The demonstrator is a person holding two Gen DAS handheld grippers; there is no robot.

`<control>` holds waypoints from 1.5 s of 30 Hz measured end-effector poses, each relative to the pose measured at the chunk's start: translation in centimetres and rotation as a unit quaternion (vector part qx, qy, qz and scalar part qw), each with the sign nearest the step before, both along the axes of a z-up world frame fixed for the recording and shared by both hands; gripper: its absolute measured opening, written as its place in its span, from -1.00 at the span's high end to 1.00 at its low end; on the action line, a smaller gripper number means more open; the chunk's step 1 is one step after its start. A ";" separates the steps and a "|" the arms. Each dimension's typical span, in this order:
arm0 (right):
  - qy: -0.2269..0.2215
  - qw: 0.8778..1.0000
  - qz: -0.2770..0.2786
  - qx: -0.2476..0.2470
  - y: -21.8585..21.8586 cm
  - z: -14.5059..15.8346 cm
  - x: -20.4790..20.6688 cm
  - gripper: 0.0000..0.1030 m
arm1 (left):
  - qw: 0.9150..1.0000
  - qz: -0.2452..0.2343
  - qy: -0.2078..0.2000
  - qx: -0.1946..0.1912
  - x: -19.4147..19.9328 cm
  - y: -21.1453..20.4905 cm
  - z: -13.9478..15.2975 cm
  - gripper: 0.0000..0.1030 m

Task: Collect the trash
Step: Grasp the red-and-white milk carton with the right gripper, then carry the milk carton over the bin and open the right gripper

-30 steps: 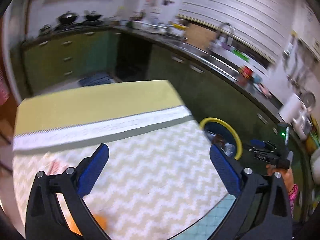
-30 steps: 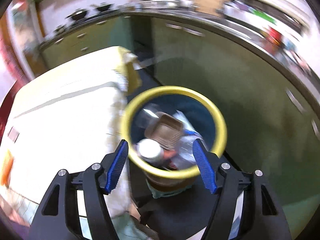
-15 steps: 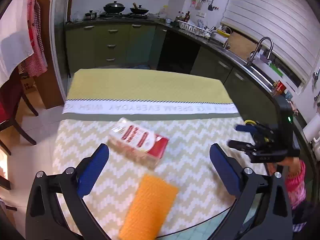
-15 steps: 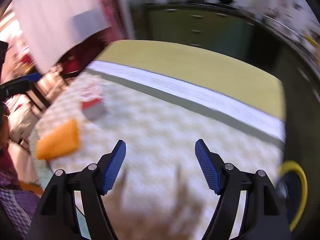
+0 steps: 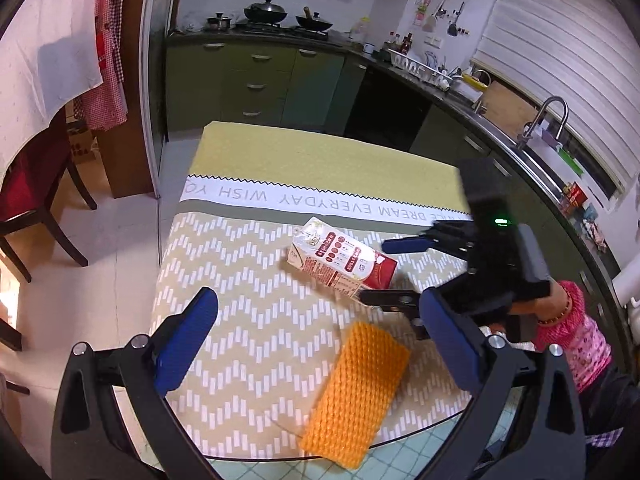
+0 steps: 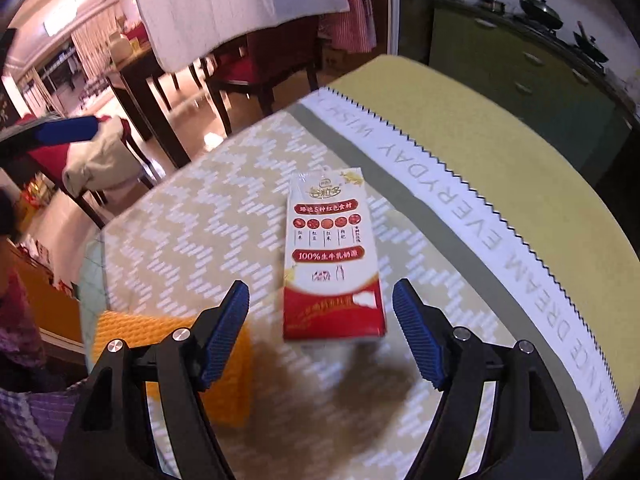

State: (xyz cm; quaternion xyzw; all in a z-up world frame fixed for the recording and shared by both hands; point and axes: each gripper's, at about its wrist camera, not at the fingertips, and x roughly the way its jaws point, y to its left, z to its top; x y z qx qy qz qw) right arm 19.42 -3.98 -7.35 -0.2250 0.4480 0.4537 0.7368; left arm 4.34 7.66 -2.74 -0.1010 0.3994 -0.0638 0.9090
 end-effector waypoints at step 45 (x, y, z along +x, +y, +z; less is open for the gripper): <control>-0.015 0.883 -0.469 0.003 -38.5 2.1 -1.6 -0.01 | 0.995 -0.101 0.012 0.018 1.7 -7.6 -1.5 -0.87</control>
